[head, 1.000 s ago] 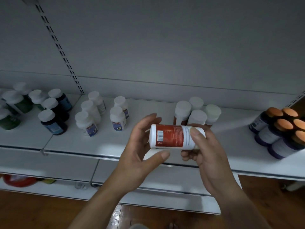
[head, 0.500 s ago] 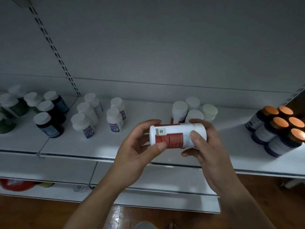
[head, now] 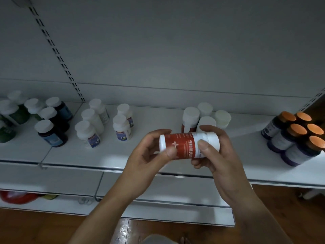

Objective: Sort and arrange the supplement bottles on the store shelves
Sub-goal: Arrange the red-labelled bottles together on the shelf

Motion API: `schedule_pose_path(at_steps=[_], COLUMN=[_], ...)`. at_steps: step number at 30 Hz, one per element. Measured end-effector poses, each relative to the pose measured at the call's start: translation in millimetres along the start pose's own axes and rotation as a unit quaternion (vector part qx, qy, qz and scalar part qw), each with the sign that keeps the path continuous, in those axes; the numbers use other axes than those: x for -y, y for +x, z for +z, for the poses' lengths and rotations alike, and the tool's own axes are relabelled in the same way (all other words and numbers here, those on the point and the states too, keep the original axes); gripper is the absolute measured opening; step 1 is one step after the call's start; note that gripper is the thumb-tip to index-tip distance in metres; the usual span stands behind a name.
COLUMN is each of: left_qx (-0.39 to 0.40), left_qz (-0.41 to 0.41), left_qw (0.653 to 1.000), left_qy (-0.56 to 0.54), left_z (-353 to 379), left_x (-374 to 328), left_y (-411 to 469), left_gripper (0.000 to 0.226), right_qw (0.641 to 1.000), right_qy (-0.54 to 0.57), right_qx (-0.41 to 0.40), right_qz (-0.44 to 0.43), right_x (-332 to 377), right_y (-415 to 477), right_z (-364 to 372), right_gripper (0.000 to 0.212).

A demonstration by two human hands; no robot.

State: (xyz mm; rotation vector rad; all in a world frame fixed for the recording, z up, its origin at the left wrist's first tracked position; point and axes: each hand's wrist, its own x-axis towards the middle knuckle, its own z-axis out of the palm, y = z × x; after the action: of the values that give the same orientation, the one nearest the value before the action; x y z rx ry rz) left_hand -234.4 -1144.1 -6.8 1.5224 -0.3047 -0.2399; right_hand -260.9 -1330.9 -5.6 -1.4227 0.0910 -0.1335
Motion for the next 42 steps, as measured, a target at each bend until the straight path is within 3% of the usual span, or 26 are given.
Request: schedule_pose_path(at_steps=[3,8,13,19,24,30,35,40,42], left_qx=[0.041,-0.011,0.038,-0.011,0.028,-0.028,0.014,0.000,0.001], left_qz=[-0.003,-0.022,-0.005,-0.004,0.014,-0.010,0.008,-0.001,-0.014], left_qw=[0.999,1.000,0.999,1.000,0.999,0.999,0.996,1.000,0.999], left_qy=[0.019,0.003,0.020,0.010,0.031,0.017,0.089,0.028,0.035], left_z=[-1.3,3.1,0.5,1.6,2.0,4.7,2.6,5.0,5.1], left_x=[1.9,-4.5,0.1,-2.2,2.9,-2.5,3.6,-0.7,0.7], left_y=[-1.5,-1.9,-3.6,-1.3,-5.4,-3.4,-3.6,-3.2,-3.4], left_gripper=[0.059,0.034,0.054,0.039,0.052,0.032,0.050,0.029,0.028], right_qw=[1.000,1.000,0.999,1.000,0.999,1.000,0.999,0.999,0.999], right_qy=[0.000,-0.015,-0.024,-0.022,-0.021,-0.018,-0.035,-0.041,-0.044], right_qx=[-0.012,0.013,-0.017,0.008,-0.020,0.009,-0.019,0.020,0.011], right_qz=[0.021,0.017,0.032,0.019,0.033,0.013,0.013,0.018,0.015], right_x=[-0.8,-2.7,-3.6,-2.7,-3.3,0.2,0.4,-0.3,0.5], right_y=[0.6,-3.4,-3.5,-6.1,-6.6,-9.2,-7.3,-9.5,-9.5], right_z=[1.8,-0.4,2.7,1.9,3.9,1.6,4.2,0.9,1.3], right_gripper=[0.035,0.042,0.036,0.041,0.037,0.040,0.034,0.055,0.052])
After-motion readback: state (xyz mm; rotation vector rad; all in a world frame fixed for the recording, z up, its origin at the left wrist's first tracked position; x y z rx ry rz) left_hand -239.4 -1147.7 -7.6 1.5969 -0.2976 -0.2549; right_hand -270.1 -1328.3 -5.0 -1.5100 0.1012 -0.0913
